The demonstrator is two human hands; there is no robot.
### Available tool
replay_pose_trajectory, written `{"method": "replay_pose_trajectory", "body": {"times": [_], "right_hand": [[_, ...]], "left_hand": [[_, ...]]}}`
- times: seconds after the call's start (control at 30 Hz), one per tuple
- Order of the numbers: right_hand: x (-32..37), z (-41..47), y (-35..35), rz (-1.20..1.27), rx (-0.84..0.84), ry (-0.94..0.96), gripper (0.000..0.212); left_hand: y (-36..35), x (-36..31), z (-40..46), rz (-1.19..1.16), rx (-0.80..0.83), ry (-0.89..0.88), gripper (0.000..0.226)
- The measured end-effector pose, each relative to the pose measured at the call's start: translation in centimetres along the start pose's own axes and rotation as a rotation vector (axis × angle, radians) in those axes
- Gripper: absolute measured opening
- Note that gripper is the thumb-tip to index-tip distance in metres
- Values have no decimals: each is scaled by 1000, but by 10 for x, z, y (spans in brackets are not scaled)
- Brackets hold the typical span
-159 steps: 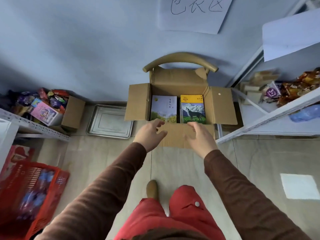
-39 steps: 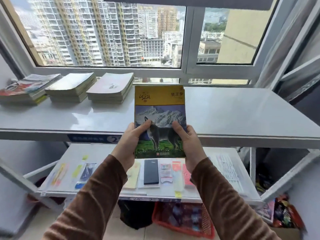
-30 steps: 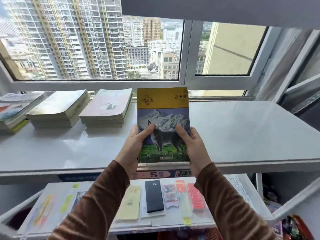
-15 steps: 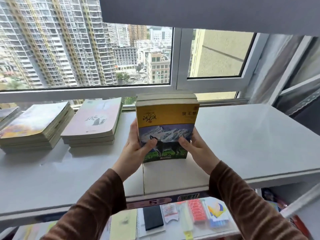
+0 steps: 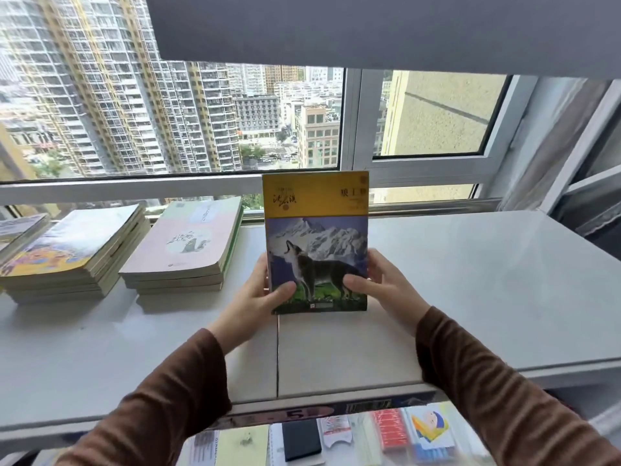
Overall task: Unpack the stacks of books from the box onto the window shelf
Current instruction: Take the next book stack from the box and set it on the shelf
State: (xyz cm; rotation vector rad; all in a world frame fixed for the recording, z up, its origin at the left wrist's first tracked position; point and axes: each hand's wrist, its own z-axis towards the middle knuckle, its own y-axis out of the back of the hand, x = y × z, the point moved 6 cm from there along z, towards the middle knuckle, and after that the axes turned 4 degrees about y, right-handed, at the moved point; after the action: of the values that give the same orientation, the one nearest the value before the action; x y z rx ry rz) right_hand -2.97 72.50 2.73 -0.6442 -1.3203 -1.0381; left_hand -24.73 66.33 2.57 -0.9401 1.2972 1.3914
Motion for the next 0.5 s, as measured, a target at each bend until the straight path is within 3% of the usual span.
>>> {"method": "replay_pose_trajectory", "body": {"times": [0.13,0.2,0.33,0.5], "right_hand": [[-7,37,-11,283,-100,-229,56],[-10,54,-17,318,-129,-314,45],[-14,78,-27,364,-144,-450,11],[-20,90,-29,304,-120,-562,13]], "left_hand": [[20,4,33,-179,-44,253,32],[29,10,44,-209,-104,354,17],[42,21,57,-303,-241,387,13],[40,23,56,-293,-206,340,28]]}}
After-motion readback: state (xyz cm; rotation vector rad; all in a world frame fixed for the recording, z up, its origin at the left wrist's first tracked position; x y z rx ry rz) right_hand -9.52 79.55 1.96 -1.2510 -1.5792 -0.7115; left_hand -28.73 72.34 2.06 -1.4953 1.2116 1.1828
